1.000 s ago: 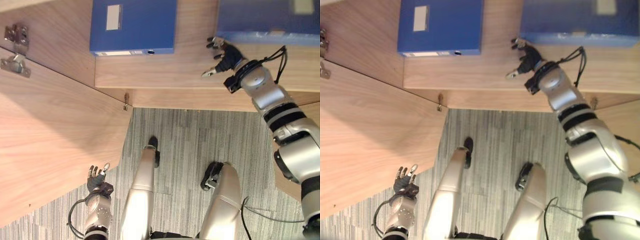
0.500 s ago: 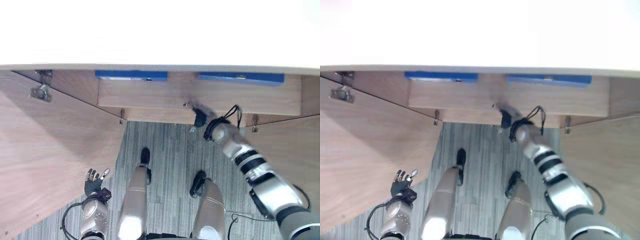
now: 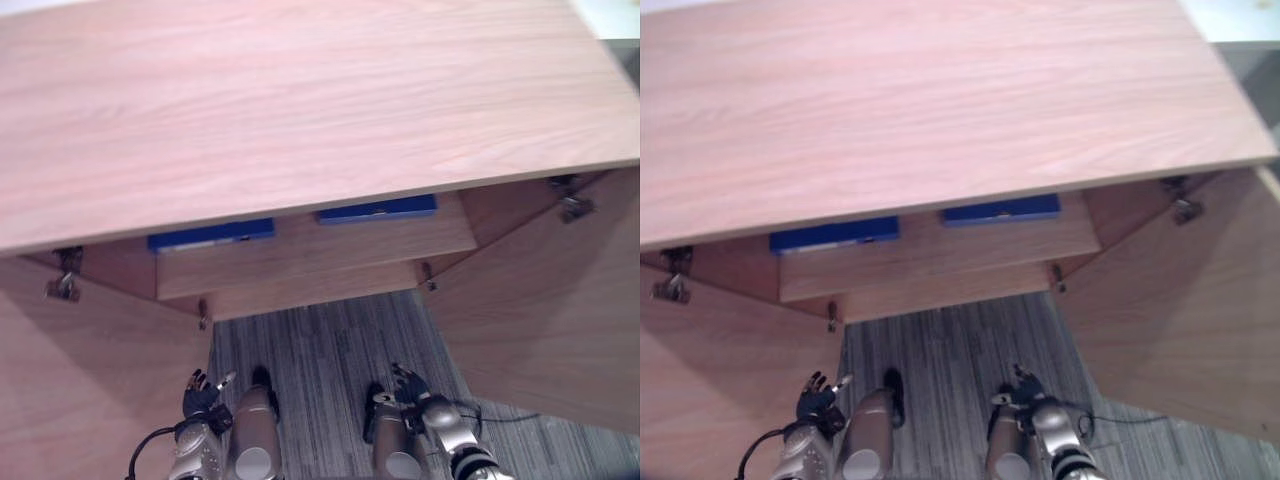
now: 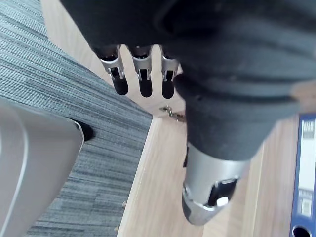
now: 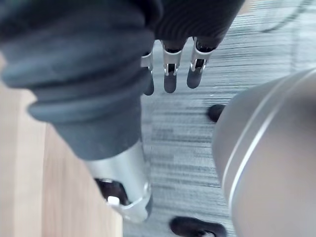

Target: Walk over to the cabinet, pick up the folder, carry it to the office cabinet, place the folder inside the office cabinet, then close the office cabinet door

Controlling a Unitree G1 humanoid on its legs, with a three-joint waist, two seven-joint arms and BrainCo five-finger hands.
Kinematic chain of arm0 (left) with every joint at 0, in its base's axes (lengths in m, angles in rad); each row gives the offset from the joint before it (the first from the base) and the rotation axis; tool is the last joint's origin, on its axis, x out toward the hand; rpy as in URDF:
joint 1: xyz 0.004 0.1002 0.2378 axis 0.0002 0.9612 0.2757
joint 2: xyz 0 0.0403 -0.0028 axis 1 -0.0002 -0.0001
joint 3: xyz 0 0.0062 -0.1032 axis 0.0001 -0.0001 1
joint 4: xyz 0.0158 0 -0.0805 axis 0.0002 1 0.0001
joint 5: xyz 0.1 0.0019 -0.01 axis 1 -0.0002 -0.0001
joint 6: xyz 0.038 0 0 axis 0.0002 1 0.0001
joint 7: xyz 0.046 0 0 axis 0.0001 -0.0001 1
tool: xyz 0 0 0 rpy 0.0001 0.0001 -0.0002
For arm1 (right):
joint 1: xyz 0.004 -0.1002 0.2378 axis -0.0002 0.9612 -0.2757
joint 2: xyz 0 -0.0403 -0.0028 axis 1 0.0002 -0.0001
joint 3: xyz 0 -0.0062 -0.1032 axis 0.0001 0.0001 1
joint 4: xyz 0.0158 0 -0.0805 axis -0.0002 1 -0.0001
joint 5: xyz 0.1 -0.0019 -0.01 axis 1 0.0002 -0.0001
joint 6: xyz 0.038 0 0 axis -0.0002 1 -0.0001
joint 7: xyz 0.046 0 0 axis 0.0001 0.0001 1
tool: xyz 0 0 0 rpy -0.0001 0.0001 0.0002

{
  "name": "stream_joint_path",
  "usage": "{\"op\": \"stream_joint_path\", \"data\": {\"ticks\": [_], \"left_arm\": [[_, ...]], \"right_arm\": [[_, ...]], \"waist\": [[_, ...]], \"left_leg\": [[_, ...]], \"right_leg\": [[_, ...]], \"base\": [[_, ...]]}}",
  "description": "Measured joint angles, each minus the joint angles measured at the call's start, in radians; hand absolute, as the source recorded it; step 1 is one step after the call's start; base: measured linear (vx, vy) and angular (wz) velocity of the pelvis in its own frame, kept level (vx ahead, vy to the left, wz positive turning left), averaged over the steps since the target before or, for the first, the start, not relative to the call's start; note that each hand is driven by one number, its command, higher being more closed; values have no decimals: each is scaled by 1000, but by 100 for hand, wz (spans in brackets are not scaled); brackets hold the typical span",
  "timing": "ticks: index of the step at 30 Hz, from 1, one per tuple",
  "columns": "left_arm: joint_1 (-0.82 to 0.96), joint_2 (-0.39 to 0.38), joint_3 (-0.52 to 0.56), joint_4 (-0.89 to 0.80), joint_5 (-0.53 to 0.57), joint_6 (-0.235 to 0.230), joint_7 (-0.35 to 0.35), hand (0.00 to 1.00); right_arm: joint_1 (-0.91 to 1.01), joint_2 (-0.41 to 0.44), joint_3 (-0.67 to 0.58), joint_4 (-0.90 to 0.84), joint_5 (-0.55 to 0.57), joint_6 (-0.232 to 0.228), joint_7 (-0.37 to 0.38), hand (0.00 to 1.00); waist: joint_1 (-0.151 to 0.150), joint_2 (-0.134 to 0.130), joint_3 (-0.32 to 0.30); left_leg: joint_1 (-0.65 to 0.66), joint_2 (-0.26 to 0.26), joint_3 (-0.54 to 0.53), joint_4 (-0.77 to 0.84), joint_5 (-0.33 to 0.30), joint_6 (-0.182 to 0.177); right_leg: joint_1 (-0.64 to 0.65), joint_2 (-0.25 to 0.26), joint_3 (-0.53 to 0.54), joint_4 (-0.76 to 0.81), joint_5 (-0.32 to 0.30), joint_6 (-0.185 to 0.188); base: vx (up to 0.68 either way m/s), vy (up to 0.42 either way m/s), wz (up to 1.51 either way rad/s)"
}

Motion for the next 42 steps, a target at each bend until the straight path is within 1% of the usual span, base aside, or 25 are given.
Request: {"op": "stream_joint_path", "data": {"ticks": [1, 2, 3, 5, 7, 9, 10, 12, 13, 14, 16, 18, 20, 21, 24, 26, 31, 33, 35, 37, 38, 39, 40, 41, 42], "left_arm": [[0, -1, 1, 16, 7, -1, 5, 0], [3, -4, 5, 47, 20, -5, 21, 0], [6, -8, 7, 64, 34, -6, 33, 0], [13, -19, 7, 109, 78, -10, 49, 0], [14, -38, 2, 124, 124, -15, 57, 0], [8, -59, -31, 135, 157, -15, 58, 0], [-4, -82, -53, 151, 168, -15, 56, 0], [-8, -105, -69, 161, 169, -14, 55, 0], [-7, -105, -91, 176, 174, -8, 43, 0], [-6, -107, -91, 178, 179, -4, 37, 0], [-4, -102, -108, 192, 209, 3, 24, 0], [-4, -89, -138, 218, 235, 6, 11, 0], [-9, -77, -177, 246, 263, 10, -5, 0], [-8, -77, -197, 250, 280, 10, -10, 0], [-13, -70, -206, 268, 288, 10, -19, 0], [-15, -63, -205, 276, 288, 11, -27, 0], [-15, -36, -200, 285, 287, 13, -32, 0], [-12, -25, -189, 286, 286, 15, -33, 0], [-7, -18, -177, 286, 274, 15, -33, 0], [-5, -17, -169, 286, 266, 18, -33, 0], [-5, -16, -167, 286, 261, 18, -33, 0], [-5, -12, -161, 286, 247, 18, -33, 0], [-4, -14, -148, 286, 233, 21, -32, 0], [-2, -15, -147, 286, 225, 22, -32, 0], [0, -14, -147, 285, 215, 20, -32, 0]], "right_arm": [[15, 10, -31, 14, 49, -8, -11, 0], [47, 35, -91, 45, 160, -26, -39, 0], [67, 55, -126, 68, 230, -38, -52, 0], [118, 76, -185, 87, 325, -48, -75, 0], [155, 91, -216, 90, 375, -48, -84, 0], [170, 98, -221, 90, 412, -57, -86, 0], [173, 98, -223, 92, 442, -63, -92, 0], [176, 100, -225, 93, 455, -66, -94, 0], [177, 103, -236, 93, 467, -66, -94, 0], [180, 106, -244, 92, 469, -66, -94, 0], [189, 106, -259, 95, 471, -66, -94, 0], [187, 104, -263, 110, 470, -66, -93, 0], [186, 103, -286, 117, 470, -66, -92, 0], [186, 96, -295, 125, 470, -66, -92, 0], [182, 91, -298, 145, 469, -66, -84, 0], [182, 87, -300, 150, 469, -66, -79, 0], [181, 89, -329, 155, 469, -66, -64, 0], [180, 89, -339, 164, 469, -66, -60, 0], [180, 86, -340, 170, 469, -66, -60, 0], [180, 82, -340, 170, 469, -68, -59, 0], [180, 81, -341, 170, 470, -68, -60, 0], [180, 80, -341, 171, 470, -68, -60, 0], [179, 75, -338, 171, 470, -70, -60, 0], [178, 72, -335, 172, 470, -72, -61, 0], [166, 66, -327, 187, 470, -77, -64, 0]], "waist": [[-3, -8, -15], [-6, -20, -49], [-6, -26, -67], [-16, -25, -106], [-31, -24, -138], [-40, -20, -148], [-47, -15, -152], [-57, -8, -153], [-64, -9, -159], [-64, -8, -163], [-65, -7, -173], [-62, -7, -188], [-63, 6, -198], [-61, 15, -204], [-52, 18, -213], [-51, 21, -215], [-38, 24, -222], [-37, 26, -222], [-36, 35, -220], [-38, 45, -218], [-35, 47, -217], [-33, 49, -217], [-32, 56, -217], [-31, 60, -217], [-26, 60, -215]], "left_leg": [[16, 0, 22, -15, 0, 1], [51, 0, 72, -54, 0, 0], [85, 0, 114, -85, 3, -3], [184, -2, 212, -172, 14, -3], [252, -3, 263, -232, 27, -6], [321, 0, 293, -286, 39, -13], [364, 2, 300, -322, 51, -14], [389, 5, 309, -354, 67, -13], [405, 11, 321, -373, 80, -19], [412, 15, 329, -379, 83, -21], [434, 12, 350, -406, 95, -36], [434, 1, 361, -427, 103, -43], [435, 1, 361, -455, 119, -47], [435, 2, 362, -469, 121, -47], [452, 3, 385, -474, 120, -47], [472, 4, 391, -472, 115, -41], [489, 8, 408, -424, 66, -43], [489, 23, 414, -372, 31, -49], [488, 46, 415, -303, -11, -49], [485, 84, 417, -214, -58, -47], [482, 96, 417, -178, -70, -39], [467, 117, 403, -102, -88, -14], [439, 133, 347, -14, -97, 9], [421, 133, 302, 28, -96, 17], [384, 96, 164, 72, -138, 60]], "right_leg": [[7, 2, 18, -33, 22, 1], [15, 0, 49, -88, 62, -4], [22, 1, 58, -117, 98, -8], [39, 11, 63, -161, 168, -27], [44, 24, 64, -157, 184, -47], [58, 40, 58, -126, 185, -49], [67, 48, 4, -98, 185, -50], [66, 54, -52, -80, 184, -62], [66, 62, -88, -71, 179, -85], [66, 64, -98, -69, 177, -89], [66, 80, -107, -76, 153, -123], [72, 90, -122, -128, 149, -127], [88, 110, -119, -199, 177, -126], [107, 124, -114, -260, 208, -127], [155, 147, -84, -378, 268, -127], [165, 155, -64, -378, 268, -127], [174, 160, -14, -378, 267, -126], [180, 165, 7, -378, 267, -126], [190, 176, 31, -378, 267, -126], [199, 195, 60, -378, 266, -126], [203, 202, 73, -377, 266, -126], [208, 212, 102, -376, 266, -128], [203, 222, 140, -369, 263, -131], [197, 226, 164, -364, 263, -132], [178, 223, 213, -351, 263, -132]], "base": [[-7, 151, -103], [15, 110, -100], [35, 120, -134], [36, 90, -127], [24, 37, -86], [10, -30, -55], [-3, -53, -20], [-3, -72, -13], [-2, -85, -16], [6, -95, -25], [12, -74, -30], [8, -49, -32], [17, -47, -23], [17, -27, -20], [20, -15, -32], [35, -2, -35], [41, 32, -28], [34, 31, -39], [37, 25, -40], [32, 36, -42], [19, 47, -57], [0, 27, -74], [-7, 19, -83], [-18, 28, -97], [-41, 90, -102]]}}
